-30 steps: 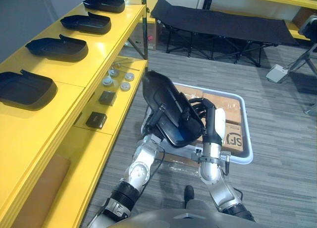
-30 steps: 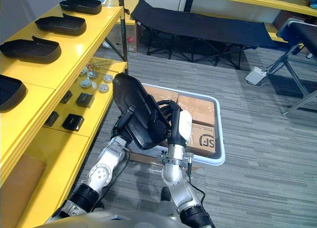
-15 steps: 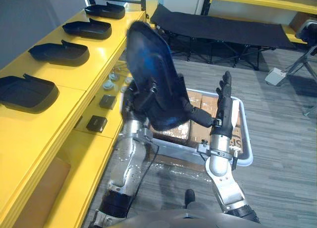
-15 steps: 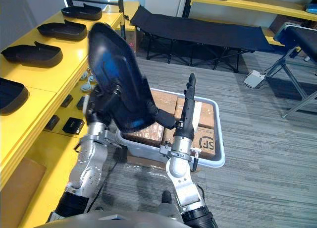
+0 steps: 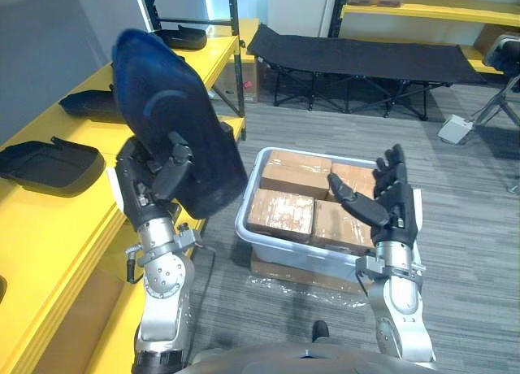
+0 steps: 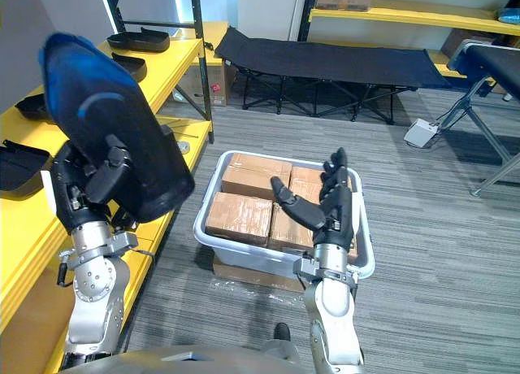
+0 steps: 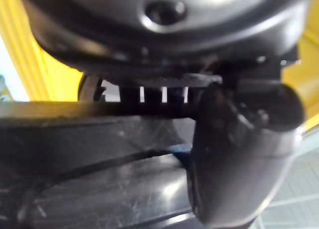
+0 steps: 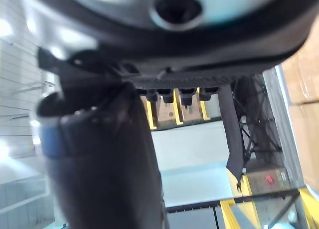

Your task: Walk over and take three plastic housings, then place them on the shelf

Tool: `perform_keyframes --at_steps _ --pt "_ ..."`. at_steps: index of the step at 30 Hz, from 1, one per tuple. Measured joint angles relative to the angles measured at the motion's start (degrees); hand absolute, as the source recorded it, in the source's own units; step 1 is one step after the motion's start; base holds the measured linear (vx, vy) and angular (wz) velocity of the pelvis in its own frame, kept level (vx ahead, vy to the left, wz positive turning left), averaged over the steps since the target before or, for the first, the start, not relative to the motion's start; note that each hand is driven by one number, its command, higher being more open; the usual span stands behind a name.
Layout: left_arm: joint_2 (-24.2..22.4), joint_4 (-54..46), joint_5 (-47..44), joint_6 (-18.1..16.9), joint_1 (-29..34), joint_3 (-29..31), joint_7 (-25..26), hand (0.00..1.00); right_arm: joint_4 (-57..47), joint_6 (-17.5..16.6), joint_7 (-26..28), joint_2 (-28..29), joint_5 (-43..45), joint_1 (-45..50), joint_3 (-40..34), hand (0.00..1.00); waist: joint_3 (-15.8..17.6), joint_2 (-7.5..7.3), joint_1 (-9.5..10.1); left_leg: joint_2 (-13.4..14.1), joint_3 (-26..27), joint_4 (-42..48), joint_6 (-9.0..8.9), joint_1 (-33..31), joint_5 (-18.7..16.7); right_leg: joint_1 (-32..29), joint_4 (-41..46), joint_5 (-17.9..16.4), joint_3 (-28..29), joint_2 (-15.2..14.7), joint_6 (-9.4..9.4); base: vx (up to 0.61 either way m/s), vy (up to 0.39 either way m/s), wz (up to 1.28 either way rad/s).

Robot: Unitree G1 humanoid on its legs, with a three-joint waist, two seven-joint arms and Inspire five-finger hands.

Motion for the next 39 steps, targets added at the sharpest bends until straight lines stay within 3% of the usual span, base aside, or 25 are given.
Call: perform_keyframes --at_steps 6,14,17,24,27,28,29,30,31,32,35,39 --pt "-0.16 -3.33 -4.65 -0.04 4.71 3.48 -2.52 0.00 0.20 0.00 1.72 -0.17 1.75 -0.27 1.03 1.00 -0.20 0.43 1.02 0.01 -3.09 1.16 0.06 -2.74 -0.04 -0.26 0.01 0.18 -2.76 -0.13 -0.06 0.00 0.001 0.22" --pt "-0.76 -8.72 -10.39 -1.72 7.42 10.61 -5.66 0.00 7.46 2.71 0.12 -2.64 -3.92 -7.83 7.79 1.00 -0.78 1.22 6.64 -0.21 -11.19 1.94 0.12 -6.54 0.96 2.50 0.00 -1.02 -11.24 -0.30 -0.02 -0.01 -0.005 0.51" --pt "-1.51 -10.12 -16.08 -2.86 10.73 13.91 -9.20 0.00 8.10 4.78 -1.43 -2.65 -5.66 -10.64 8.67 1.00 -0.98 1.62 8.64 -0.32 -13.05 1.85 0.22 -7.33 1.38 3.05 0.00 -1.36 -13.09 -0.30 -0.01 -0.01 0.005 0.31" --pt "-2.97 -10.10 -22.83 -2.81 14.56 14.86 -12.54 0.00 8.33 6.25 -0.50 -3.59 -5.64 -13.33 9.02 1.00 -0.95 1.69 9.63 -0.20 -13.81 3.40 0.28 -7.42 1.16 4.37 0.01 -1.70 -13.69 0.05 -0.40 -0.01 0.008 0.05" --pt "-2.83 -10.09 -22.43 -2.04 14.57 14.50 -13.16 0.00 8.36 6.24 1.51 -5.09 -5.65 -12.98 9.40 1.00 -0.90 1.88 9.13 -0.66 -13.67 5.52 2.98 -10.51 0.96 4.76 0.03 -2.35 -16.64 -0.29 -0.31 -0.06 0.015 0.49" --pt "-2.65 -9.98 -21.69 -0.82 13.89 14.00 -13.75 0.00 8.37 6.25 1.57 -4.95 -5.65 -12.29 8.71 1.00 -0.70 1.51 8.77 -0.78 -10.64 6.58 6.93 -12.71 1.81 5.17 0.04 -2.51 -19.37 -1.15 -0.21 -0.05 0.023 1.09" --pt "-2.71 -9.75 -21.43 -0.21 13.64 13.32 -14.32 0.00 8.37 6.25 1.52 -5.05 -5.66 -11.82 7.83 1.00 -0.57 1.70 8.24 -0.18 -7.35 7.08 9.02 -14.13 2.83 5.84 0.04 -2.66 -21.78 -1.64 -0.03 -0.04 0.020 1.39" --pt "-2.81 -9.58 -21.22 0.20 13.66 12.72 -14.84 0.00 8.39 6.25 1.46 -5.13 -5.71 -11.33 7.05 1.00 -0.35 2.16 8.02 0.52 -4.66 6.90 8.75 -14.39 4.61 6.72 0.20 -2.66 -23.89 -2.00 0.03 0.00 0.047 1.23" --pt "-2.89 -9.19 -20.48 0.24 13.84 12.37 -15.64 0.00 8.57 6.23 1.37 -5.32 -5.75 -10.86 6.32 1.00 0.26 2.82 8.51 0.33 -4.30 5.89 5.67 -14.15 6.81 7.46 0.93 -2.89 -25.40 -2.51 0.35 0.02 0.099 0.92" --pt "-2.84 -9.19 -20.05 0.23 14.24 12.72 -15.91 0.00 9.45 6.22 1.36 -5.32 -5.80 -10.77 6.16 1.00 0.33 2.92 9.49 -0.23 -4.60 4.85 4.57 -14.07 7.53 7.44 1.46 -3.28 -25.88 -3.06 0.89 0.02 0.110 0.53" --pt "-2.82 -9.19 -19.82 0.23 15.20 13.69 -15.89 0.00 10.29 6.17 2.01 -4.27 -5.75 -10.74 7.31 1.00 0.98 2.71 10.27 -1.17 -4.92 3.57 4.13 -13.39 7.84 8.05 1.67 -3.69 -25.89 -3.78 1.41 0.00 0.064 0.22" --pt "-2.71 -9.31 -19.19 0.26 15.39 13.75 -17.47 0.00 10.29 5.56 3.23 -4.33 -5.82 -10.65 7.38 1.00 2.05 2.57 9.18 -2.93 -5.48 3.06 4.77 -13.79 8.13 8.18 6.21 -8.44 -23.91 -5.39 3.83 -0.02 0.037 0.51"
